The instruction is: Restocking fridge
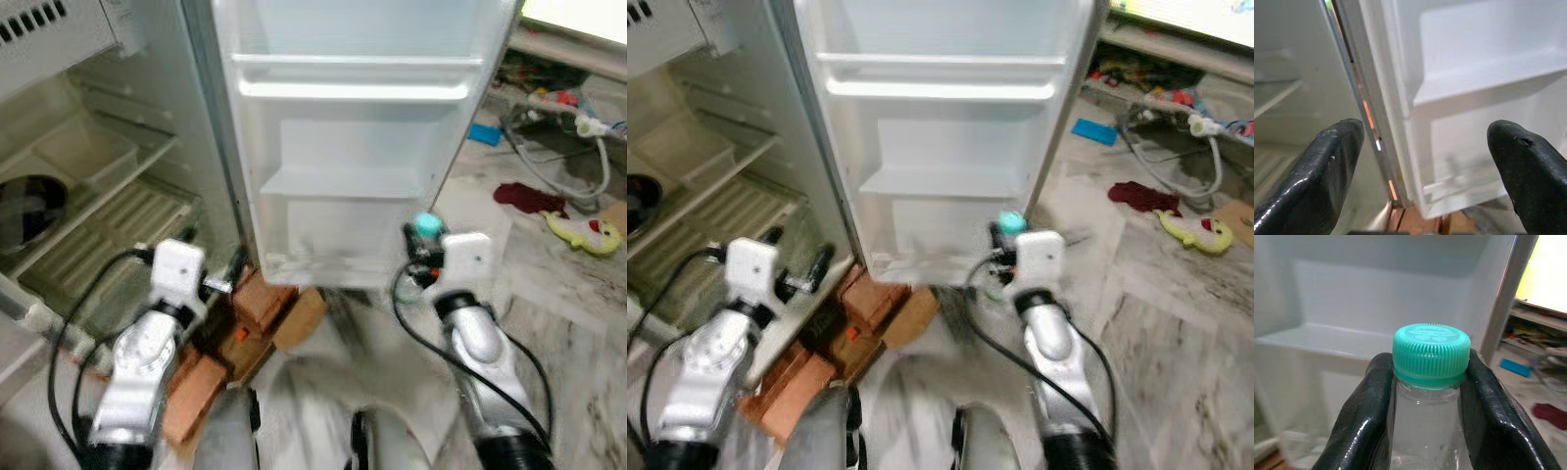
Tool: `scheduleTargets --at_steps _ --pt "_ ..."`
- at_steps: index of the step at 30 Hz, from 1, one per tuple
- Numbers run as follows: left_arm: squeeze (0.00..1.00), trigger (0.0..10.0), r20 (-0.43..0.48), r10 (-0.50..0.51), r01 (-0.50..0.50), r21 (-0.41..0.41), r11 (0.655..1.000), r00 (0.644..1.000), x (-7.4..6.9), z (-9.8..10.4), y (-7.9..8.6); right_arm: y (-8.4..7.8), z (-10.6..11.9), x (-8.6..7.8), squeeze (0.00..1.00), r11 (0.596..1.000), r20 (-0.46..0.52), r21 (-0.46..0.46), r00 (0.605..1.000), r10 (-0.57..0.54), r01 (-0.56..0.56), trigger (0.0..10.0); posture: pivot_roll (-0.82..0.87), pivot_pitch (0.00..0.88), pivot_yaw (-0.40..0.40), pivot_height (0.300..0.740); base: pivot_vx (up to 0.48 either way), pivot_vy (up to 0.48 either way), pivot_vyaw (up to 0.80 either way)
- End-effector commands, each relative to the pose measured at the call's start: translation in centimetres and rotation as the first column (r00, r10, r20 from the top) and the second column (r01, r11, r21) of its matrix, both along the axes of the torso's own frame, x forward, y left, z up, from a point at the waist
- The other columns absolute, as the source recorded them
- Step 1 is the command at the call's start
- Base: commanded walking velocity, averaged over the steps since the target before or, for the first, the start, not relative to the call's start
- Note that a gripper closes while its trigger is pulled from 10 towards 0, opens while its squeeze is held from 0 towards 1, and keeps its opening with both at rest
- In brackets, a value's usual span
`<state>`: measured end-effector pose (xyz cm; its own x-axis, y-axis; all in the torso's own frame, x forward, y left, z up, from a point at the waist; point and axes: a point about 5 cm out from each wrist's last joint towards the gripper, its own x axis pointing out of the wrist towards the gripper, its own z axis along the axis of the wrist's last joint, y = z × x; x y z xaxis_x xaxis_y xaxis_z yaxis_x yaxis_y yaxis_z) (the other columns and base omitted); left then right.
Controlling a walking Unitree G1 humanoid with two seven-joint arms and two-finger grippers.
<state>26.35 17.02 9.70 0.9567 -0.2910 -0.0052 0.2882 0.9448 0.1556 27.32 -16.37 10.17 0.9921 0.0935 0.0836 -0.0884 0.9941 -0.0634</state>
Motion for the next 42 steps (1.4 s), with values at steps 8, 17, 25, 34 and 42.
scheduleTargets --at_steps 8,17,25,34,42 --pt "0.00 10.0 0.005 0.034 -0.034 0.017 0.999 0.999 -0.2 0.2 1.2 1.6 1.4 0.7 0.00 0.999 0.056 0.013 0.997 0.050 -0.051 10.0 0.02 0.112 -0.045 0.658 0.428 0.000 0.00" --pt "0.00 10.0 -0.008 0.061 -0.061 0.013 0.998 0.998 -0.6 0.1 1.9 1.5 1.2 0.8 0.00 0.999 0.051 0.008 0.997 0.052 -0.053 10.0 0.02 0.109 -0.047 0.658 0.000 0.000 0.00" --pt "0.00 10.0 -0.063 0.123 -0.125 -0.023 0.992 0.990 -1.3 -0.2 3.3 1.6 1.1 0.9 0.00 0.998 0.045 0.008 0.997 0.059 -0.060 10.0 0.03 0.116 -0.055 0.658 0.000 0.000 0.00" --pt "0.00 10.0 -0.065 0.135 -0.137 -0.012 0.991 0.989 -1.9 -0.1 3.4 2.0 0.8 1.1 0.00 0.997 0.025 0.012 0.997 0.080 -0.080 10.0 0.04 0.126 -0.059 0.613 0.000 0.000 0.00" --pt "0.00 10.0 -0.073 0.148 -0.149 -0.008 0.989 0.986 -2.3 0.0 3.6 2.5 0.8 1.5 0.00 0.994 0.027 0.009 0.994 0.106 -0.106 10.0 0.05 0.139 -0.062 0.574 0.000 0.000 0.00"
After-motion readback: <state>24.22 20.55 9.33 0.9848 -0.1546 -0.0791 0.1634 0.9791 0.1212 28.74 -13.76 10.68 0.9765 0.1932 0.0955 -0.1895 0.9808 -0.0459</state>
